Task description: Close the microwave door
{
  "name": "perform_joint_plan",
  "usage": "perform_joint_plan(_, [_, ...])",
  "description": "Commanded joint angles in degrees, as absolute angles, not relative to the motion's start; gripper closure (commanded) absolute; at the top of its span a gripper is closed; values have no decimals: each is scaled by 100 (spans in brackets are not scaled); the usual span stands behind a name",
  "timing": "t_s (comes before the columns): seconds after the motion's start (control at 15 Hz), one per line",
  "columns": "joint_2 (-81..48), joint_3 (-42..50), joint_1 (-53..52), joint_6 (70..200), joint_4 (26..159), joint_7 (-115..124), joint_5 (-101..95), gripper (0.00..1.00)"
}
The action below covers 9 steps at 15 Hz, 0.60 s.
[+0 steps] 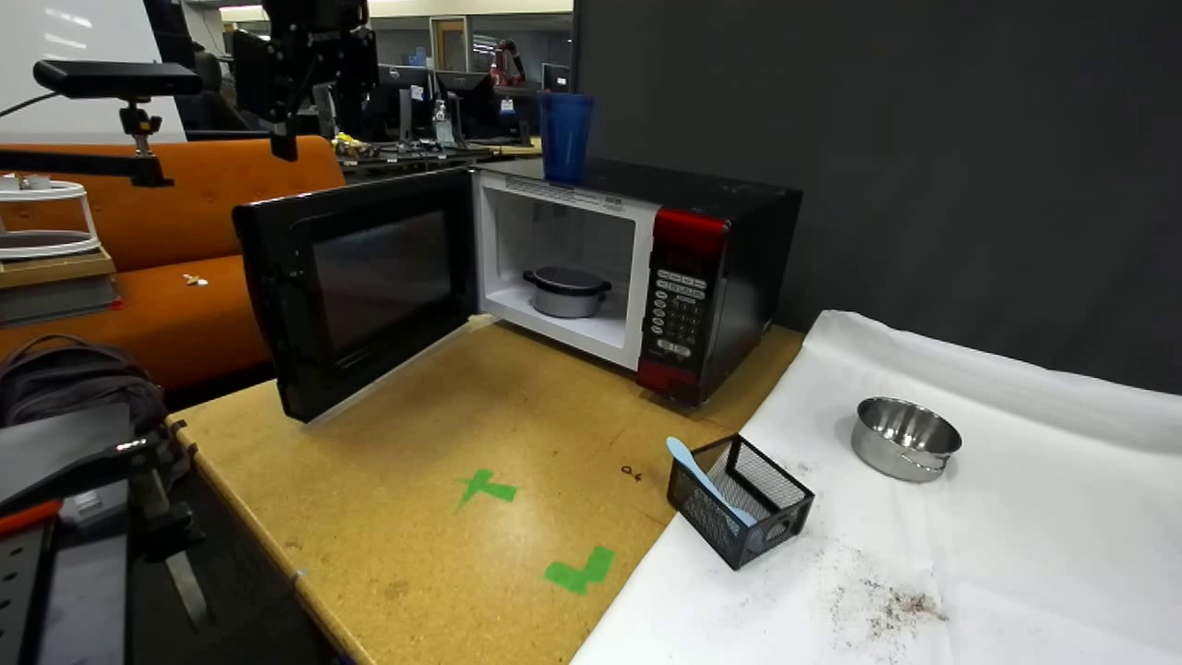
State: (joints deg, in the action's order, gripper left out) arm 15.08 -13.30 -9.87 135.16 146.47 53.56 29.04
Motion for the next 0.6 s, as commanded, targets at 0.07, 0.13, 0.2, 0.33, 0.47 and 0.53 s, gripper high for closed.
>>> perform_joint_plan(0.07, [1434,-1424,-1273,13572,14638,5516,3326,0])
perform_joint_plan(0.13, [1458,-1461,-1326,13587,14664,5584,3396,0])
perform_joint_plan(0.2, [1459,-1490,-1375,13572,14673,5627,3467,0])
perform_joint_plan(0.33, [1458,-1568,-1483,13642,14739,5651,3608,0])
perform_joint_plan(0.47, [1406,-1640,-1576,13754,14834,5583,3785,0])
perform_joint_plan(0.53, [1387,-1674,-1617,13762,14877,5555,3878,0])
